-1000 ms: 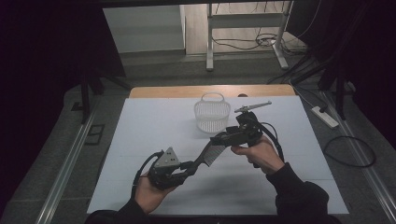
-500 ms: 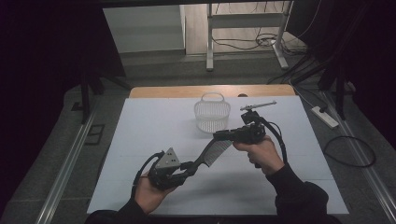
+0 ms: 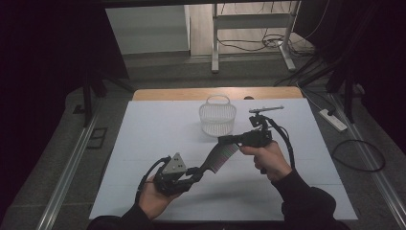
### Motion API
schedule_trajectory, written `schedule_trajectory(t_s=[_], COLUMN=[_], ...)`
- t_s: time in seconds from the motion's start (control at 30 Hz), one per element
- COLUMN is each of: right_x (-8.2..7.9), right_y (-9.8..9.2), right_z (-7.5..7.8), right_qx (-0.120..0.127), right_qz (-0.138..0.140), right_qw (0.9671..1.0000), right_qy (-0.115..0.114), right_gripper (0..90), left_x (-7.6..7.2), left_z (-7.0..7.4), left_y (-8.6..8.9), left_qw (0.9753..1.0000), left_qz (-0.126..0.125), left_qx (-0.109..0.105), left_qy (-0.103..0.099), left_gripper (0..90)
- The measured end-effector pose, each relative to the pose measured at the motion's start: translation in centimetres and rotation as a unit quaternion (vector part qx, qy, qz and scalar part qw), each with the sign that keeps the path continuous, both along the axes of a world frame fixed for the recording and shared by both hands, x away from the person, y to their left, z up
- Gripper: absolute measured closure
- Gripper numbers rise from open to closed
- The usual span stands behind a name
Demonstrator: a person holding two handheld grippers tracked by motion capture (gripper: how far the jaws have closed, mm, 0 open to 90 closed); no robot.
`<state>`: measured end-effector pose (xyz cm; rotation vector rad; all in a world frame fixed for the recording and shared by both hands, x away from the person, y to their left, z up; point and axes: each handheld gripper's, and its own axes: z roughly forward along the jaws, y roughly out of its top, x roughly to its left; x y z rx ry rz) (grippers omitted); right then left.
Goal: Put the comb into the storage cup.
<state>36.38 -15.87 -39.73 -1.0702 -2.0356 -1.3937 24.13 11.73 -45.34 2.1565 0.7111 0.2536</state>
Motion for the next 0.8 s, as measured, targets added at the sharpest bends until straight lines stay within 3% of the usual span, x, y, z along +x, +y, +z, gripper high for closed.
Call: schedule_trajectory(t_s=[0.4,0.63,0.8], right_x=[-0.3,-0.2,-0.2], right_y=[-0.2,-0.7,-1.0], right_z=[0.2,0.4,0.5], right_qx=[0.004,0.000,-0.005], right_qz=[-0.011,-0.025,-0.035], right_qw=[0.9997,0.9992,0.9986], right_qy=[-0.021,-0.032,-0.039], right_gripper=[84.4,84.4,84.4], left_x=[0.1,0.5,0.7], left_z=[0.0,-0.4,-0.5], left_y=[0.4,1.0,1.2], left_qw=[0.9998,0.9989,0.9981], left_qz=[0.008,0.013,0.040], left_qx=[-0.013,-0.033,-0.021], left_qy=[0.012,0.029,0.042], left_gripper=[47.3,25.0,9.9])
